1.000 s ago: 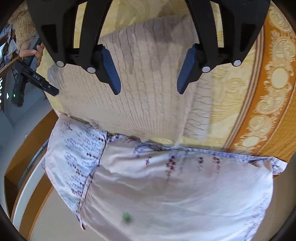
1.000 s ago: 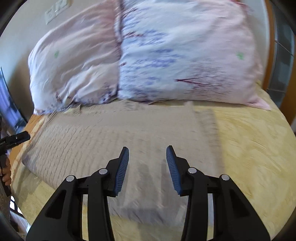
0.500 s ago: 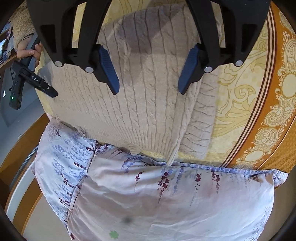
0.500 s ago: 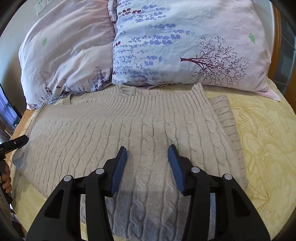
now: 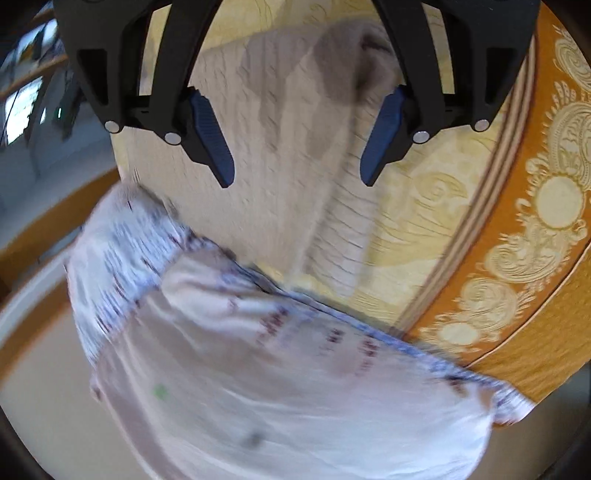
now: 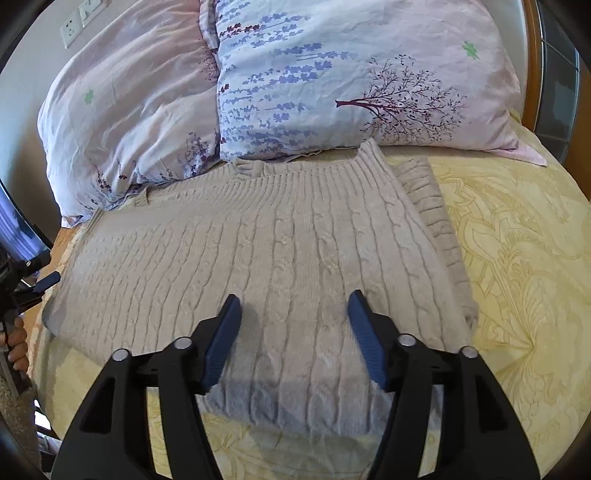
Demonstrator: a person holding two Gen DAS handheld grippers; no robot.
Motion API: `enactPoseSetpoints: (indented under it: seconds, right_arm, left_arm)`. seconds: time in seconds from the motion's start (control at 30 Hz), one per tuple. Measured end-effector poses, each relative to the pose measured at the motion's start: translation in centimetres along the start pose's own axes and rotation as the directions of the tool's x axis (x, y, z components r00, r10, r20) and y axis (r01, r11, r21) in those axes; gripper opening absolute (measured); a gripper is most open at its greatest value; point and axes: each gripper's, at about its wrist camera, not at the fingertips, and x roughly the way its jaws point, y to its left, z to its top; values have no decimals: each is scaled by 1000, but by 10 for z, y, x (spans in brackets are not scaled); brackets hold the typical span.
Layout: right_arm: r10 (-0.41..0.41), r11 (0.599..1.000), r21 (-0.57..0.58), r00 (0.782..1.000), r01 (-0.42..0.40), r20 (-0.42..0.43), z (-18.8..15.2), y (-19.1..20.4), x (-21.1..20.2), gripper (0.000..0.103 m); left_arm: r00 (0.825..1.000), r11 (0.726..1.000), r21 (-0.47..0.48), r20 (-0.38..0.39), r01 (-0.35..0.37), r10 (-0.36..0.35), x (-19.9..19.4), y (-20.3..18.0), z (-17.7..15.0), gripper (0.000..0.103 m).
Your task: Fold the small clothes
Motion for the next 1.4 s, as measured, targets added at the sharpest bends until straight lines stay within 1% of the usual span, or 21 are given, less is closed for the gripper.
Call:
enactPoseSetpoints:
  seconds: [0.13, 0.27, 0.3, 0.5, 0.6, 0.67, 0.7, 0.9, 1.0, 1.03, 1.1, 1.2, 1.27, 1.4]
  right_arm:
    - [-16, 1000, -25, 1000, 17, 11, -2, 6, 3, 74]
    - [-7, 1000, -19, 1000, 7, 15, -2, 5, 3, 75]
    - [-6, 1000, -20, 1000, 6, 16, -2, 5, 3, 75]
    - [4, 1000, -9, 999, -4, 34, -4, 6, 2, 78]
    - [8, 1000, -6, 999, -8, 44, -5, 6, 2, 79]
    - [15, 1000, 1, 999, -15, 48, -6, 5, 1, 80]
    - [17, 1000, 5, 999, -18, 49, -6, 5, 1, 80]
    - [36, 999, 24, 998, -37, 59, -6, 4, -1, 80]
    - [41, 999, 30, 997, -43, 61, -6, 3, -1, 80]
    - [45, 998, 36, 997, -48, 62, -6, 2, -1, 80]
    - [60, 997, 53, 996, -64, 69, -6, 0, -4, 80]
    - [104, 990, 92, 991, -111, 86, -6, -7, -10, 80]
    - [126, 984, 113, 987, -138, 101, -6, -12, -15, 80]
    - [138, 981, 118, 981, -154, 137, -5, -18, -26, 80]
  left_arm:
    - [999, 993, -118, -25, 20, -23, 11, 19, 13, 70]
    - [999, 984, -175, -47, 19, -28, 22, 28, 17, 68]
    - [998, 983, -180, -42, 27, -35, 23, 28, 16, 68]
    - [999, 986, -167, -42, 25, -32, 31, 22, 18, 66]
    - [999, 988, -156, -45, 18, -26, 35, 17, 15, 63]
    - [999, 989, -149, -49, 16, -24, 38, 14, 14, 57]
    - [999, 988, -152, -49, 17, -24, 39, 14, 13, 56]
    - [997, 987, -157, -59, 33, -43, 41, 11, 9, 47]
    - [995, 986, -159, -88, 41, -56, 46, 7, 7, 35]
    - [994, 986, -161, -94, 41, -57, 48, 7, 6, 28]
    - [993, 982, -181, -88, 59, -76, 47, 6, 6, 27]
    - [990, 972, -207, -68, 107, -123, 43, 0, 7, 23]
    - [989, 971, -202, -52, 128, -141, 39, -12, 9, 22]
    - [982, 965, -192, -20, 181, -188, 36, -38, 11, 21]
